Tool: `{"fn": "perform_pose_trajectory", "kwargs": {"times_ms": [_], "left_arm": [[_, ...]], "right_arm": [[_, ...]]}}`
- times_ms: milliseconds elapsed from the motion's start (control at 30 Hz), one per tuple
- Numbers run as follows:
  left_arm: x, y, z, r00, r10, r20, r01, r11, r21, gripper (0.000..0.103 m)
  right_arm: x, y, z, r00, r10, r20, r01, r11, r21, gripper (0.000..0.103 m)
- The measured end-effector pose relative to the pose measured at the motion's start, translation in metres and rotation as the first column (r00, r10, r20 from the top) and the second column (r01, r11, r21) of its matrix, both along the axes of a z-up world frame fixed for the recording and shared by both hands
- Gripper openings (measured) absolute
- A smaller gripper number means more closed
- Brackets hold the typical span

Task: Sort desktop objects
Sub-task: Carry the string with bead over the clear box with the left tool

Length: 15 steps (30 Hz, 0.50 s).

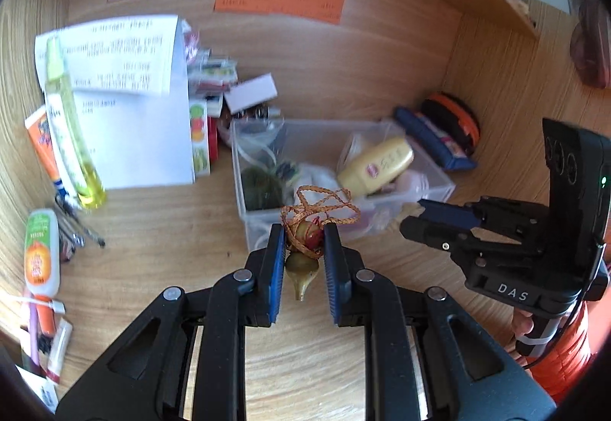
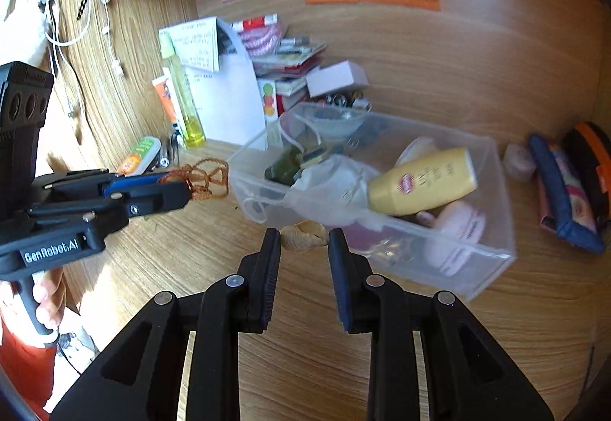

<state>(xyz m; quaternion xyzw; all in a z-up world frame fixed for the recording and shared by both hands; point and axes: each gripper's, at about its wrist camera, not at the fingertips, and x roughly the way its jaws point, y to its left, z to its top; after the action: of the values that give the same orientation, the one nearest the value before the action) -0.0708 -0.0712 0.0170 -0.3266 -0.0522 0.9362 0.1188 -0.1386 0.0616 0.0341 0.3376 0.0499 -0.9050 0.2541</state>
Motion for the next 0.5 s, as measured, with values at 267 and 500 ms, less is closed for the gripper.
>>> {"fn": "perform_pose_trajectory", "kwargs": {"times_ms": [267,500], "left_arm": [[-0.02,0.002,0.032,0.996,0.042,-0.078,-0.046,0.998,-0.049,0.019],[-0.052,0.009,0.035,0.996,0.036,-0.082,-0.039,0.998,-0.04,0.019]], "right_arm": [[-0.016,0.014,0.025,0.999,0.007,-0.054,-0.008,1.0,-0.004,0.024],[-0.035,0.021,0.037,0.996,0.016,-0.09,-0.015,1.0,0.008,0.024]]}}
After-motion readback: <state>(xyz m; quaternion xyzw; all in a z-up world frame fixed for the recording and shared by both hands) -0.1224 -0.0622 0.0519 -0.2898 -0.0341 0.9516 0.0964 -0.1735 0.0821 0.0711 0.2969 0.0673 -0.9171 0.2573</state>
